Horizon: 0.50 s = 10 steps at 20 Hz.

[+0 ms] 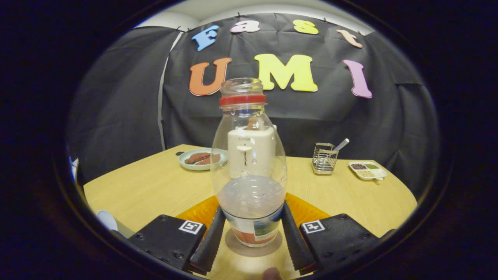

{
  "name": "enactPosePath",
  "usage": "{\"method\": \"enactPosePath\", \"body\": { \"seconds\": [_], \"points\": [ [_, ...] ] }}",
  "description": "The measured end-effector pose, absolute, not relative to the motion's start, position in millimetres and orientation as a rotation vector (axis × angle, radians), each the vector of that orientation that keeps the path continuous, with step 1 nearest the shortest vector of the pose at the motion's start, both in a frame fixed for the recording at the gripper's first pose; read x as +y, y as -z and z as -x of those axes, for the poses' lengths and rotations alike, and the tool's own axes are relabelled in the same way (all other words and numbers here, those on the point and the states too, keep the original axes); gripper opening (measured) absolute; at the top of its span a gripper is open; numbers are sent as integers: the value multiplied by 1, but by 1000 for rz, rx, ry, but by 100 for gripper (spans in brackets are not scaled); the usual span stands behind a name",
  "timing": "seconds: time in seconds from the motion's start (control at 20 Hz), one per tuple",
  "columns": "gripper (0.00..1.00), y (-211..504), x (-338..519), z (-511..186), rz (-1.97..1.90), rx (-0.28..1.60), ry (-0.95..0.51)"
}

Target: Take the bottle from table, then pour the juice into the cup, finally place the bottle on the coaster

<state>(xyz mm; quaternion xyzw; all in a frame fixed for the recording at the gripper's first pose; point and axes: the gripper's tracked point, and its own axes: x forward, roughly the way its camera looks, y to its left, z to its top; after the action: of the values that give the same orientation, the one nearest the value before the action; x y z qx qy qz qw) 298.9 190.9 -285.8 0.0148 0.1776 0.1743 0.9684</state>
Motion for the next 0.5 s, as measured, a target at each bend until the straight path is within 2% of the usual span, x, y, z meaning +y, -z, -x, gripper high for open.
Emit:
{"method": "enactPosePath", "body": {
  "seconds": [0.5],
  "points": [
    [83, 296, 189, -298, -33, 360, -347]
  ]
}}
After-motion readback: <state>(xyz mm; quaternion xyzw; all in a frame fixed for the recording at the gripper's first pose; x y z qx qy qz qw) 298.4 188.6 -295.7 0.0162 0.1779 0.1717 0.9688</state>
